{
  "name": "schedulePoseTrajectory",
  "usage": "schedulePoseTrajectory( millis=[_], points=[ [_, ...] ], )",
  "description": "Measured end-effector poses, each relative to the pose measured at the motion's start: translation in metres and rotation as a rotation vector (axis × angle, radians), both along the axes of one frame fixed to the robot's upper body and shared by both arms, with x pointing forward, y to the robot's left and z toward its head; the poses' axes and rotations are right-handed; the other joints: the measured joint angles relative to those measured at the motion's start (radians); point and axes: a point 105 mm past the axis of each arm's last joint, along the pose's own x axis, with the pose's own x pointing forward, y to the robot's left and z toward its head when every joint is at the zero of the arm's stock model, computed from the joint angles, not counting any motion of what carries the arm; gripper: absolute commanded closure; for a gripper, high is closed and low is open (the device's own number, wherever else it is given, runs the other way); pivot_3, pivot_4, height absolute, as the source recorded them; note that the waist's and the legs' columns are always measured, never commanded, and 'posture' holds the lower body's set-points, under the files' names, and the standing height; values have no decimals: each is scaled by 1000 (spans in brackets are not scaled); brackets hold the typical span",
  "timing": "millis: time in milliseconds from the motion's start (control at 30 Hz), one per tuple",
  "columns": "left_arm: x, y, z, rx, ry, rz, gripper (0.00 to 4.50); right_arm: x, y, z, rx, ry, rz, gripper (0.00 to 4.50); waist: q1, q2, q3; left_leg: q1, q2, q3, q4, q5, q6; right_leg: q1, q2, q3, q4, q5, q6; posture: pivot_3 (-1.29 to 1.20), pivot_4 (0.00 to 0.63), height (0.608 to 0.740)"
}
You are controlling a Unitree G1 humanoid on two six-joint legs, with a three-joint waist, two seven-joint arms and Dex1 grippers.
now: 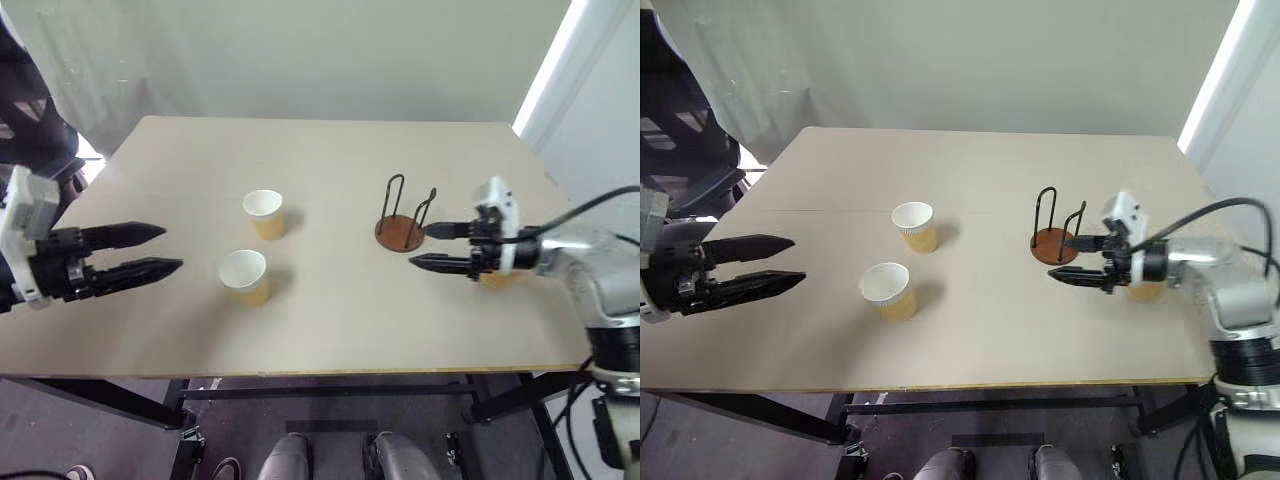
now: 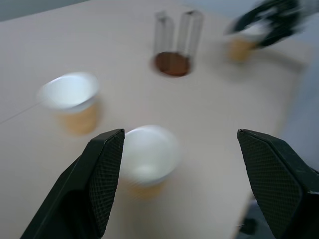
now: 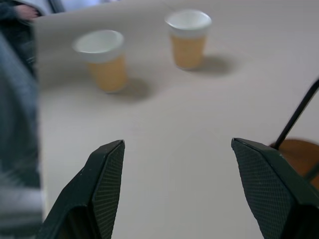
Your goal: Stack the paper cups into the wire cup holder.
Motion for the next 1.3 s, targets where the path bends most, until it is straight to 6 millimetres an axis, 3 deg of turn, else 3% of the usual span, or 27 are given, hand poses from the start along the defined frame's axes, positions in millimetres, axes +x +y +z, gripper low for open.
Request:
schedulePoseTrajectory(
  millis=[300, 467, 833, 1133, 1233, 1300],
  points=[
    [7, -8, -17, -107, -30, 40, 650, 16, -1, -30, -8, 83, -290, 988, 4, 0, 0, 1, 2, 0, 0, -1, -3, 0, 1, -1, 1, 0, 0, 0, 150, 740],
    [15, -14, -21, -112, -92, 59, 650, 39, 5, -40, 16, 63, -454, 988, 4, 0, 0, 1, 2, 0, 0, 0, 0, -1, 1, -1, 1, 1, 1, 0, 150, 740],
    [20, -13, -26, -127, -148, 114, 650, 62, 4, -36, 27, -46, -581, 988, 4, 0, 0, 0, 2, 0, -1, -2, -4, -1, 1, -1, 1, 1, 1, 0, 150, 740],
    [22, -14, -29, -117, -148, 127, 650, 79, 16, -29, 75, -115, -607, 988, 4, 0, 0, 0, 2, 0, -1, -6, -10, -1, 1, -2, 1, 1, 1, 0, 150, 740],
    [22, -13, -29, -116, -153, 132, 604, 80, 26, -33, 103, -105, -597, 1573, 4, 0, 0, 0, 2, 0, -1, -6, -10, -1, 1, -2, 1, 1, 1, 0, 150, 740],
    [23, -13, -28, -115, -157, 133, 604, 80, 31, -35, 115, -98, -588, 2304, 4, 0, 0, 0, 2, 0, -1, -6, -10, -2, 1, -2, 1, 1, 1, 0, 150, 740]
  ],
)
